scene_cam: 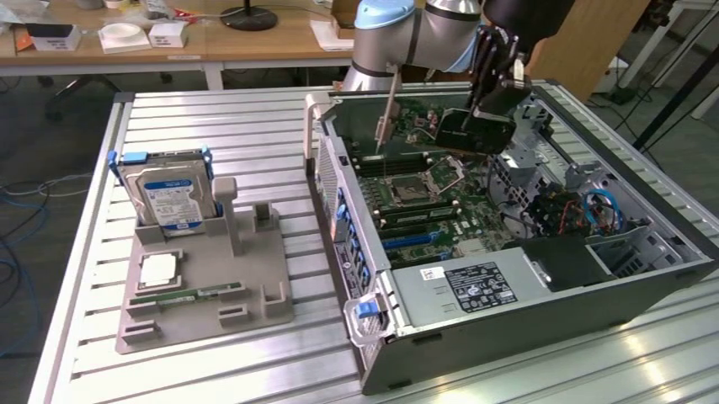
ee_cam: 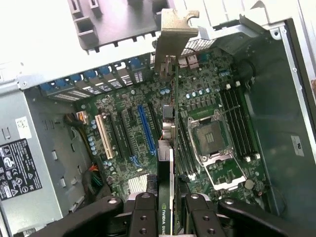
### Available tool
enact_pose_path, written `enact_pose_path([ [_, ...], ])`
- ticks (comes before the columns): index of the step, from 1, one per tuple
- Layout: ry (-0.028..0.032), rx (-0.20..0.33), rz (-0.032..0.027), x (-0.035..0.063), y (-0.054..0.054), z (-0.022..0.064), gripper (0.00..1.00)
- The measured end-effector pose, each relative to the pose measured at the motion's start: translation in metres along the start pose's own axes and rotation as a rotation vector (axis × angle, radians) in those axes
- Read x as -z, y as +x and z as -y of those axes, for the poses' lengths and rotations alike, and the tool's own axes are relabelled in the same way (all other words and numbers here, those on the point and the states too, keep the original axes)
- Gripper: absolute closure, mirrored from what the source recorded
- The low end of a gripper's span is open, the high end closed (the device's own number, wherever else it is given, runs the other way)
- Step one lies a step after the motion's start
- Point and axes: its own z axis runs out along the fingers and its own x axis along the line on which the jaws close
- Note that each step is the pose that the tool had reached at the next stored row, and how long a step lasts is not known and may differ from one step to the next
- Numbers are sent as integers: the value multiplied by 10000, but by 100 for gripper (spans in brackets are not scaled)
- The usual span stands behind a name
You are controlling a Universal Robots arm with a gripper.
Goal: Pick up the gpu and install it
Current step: 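Insert the gpu into the slot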
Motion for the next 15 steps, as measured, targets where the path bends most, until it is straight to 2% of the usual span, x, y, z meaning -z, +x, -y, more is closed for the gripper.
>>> enact_pose_path([
  [9,-35,881,-39,-3,-4,12,74],
  [15,-41,1029,-46,-3,-5,18,74],
])
